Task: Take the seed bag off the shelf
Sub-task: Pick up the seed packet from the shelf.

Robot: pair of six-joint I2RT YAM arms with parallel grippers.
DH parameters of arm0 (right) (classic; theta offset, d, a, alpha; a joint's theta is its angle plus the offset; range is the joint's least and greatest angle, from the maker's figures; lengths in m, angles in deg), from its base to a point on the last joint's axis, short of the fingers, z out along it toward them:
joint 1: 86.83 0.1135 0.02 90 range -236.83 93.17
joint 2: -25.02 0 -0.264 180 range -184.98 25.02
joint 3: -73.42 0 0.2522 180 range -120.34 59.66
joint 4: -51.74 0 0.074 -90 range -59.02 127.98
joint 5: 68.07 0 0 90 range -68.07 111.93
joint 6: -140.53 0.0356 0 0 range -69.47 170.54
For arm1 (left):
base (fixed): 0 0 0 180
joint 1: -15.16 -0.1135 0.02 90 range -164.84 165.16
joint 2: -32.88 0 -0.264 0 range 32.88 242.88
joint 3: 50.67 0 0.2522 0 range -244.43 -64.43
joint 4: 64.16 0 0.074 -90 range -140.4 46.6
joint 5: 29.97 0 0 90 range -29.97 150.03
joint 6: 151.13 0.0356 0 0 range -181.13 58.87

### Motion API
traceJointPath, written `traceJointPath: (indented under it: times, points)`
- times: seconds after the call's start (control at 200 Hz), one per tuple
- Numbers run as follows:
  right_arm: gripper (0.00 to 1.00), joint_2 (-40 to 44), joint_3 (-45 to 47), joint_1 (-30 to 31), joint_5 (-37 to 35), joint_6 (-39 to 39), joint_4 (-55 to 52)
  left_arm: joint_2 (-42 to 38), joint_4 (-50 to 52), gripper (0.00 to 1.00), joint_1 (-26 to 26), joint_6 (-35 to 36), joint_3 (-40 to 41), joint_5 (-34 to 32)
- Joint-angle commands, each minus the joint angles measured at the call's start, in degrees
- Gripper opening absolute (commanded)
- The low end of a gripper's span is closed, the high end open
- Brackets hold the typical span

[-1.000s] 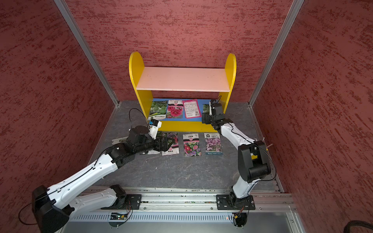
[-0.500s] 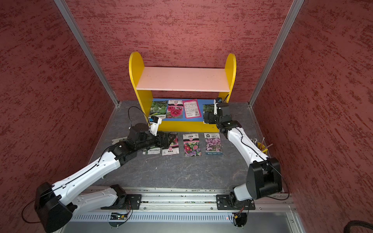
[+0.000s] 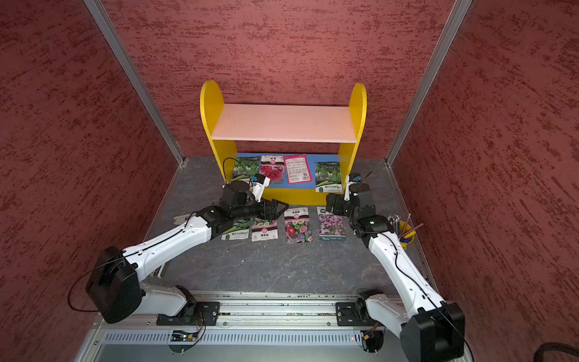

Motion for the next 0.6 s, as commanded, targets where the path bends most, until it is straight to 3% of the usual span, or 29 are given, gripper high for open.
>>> traceJointPath:
  times: [0.0,0.371,0.591]
  points:
    - [0.98,1.67,1.67,-1.51,1.63,3.01,1.61,-1.01,-0.24,1.0,0.52,0.92,-1.92,-0.45]
    - [0.96,0.68,8.11,-4.45,7.68,11.58,9.1,-7.2,4.58,1.0,1.01,0.53,0.75,-4.58]
    - [0.93,-1.62,9.72,-7.83,15.59,19.84,18.0,-10.27,5.53,1.0,1.12,0.33,2.92,-5.38]
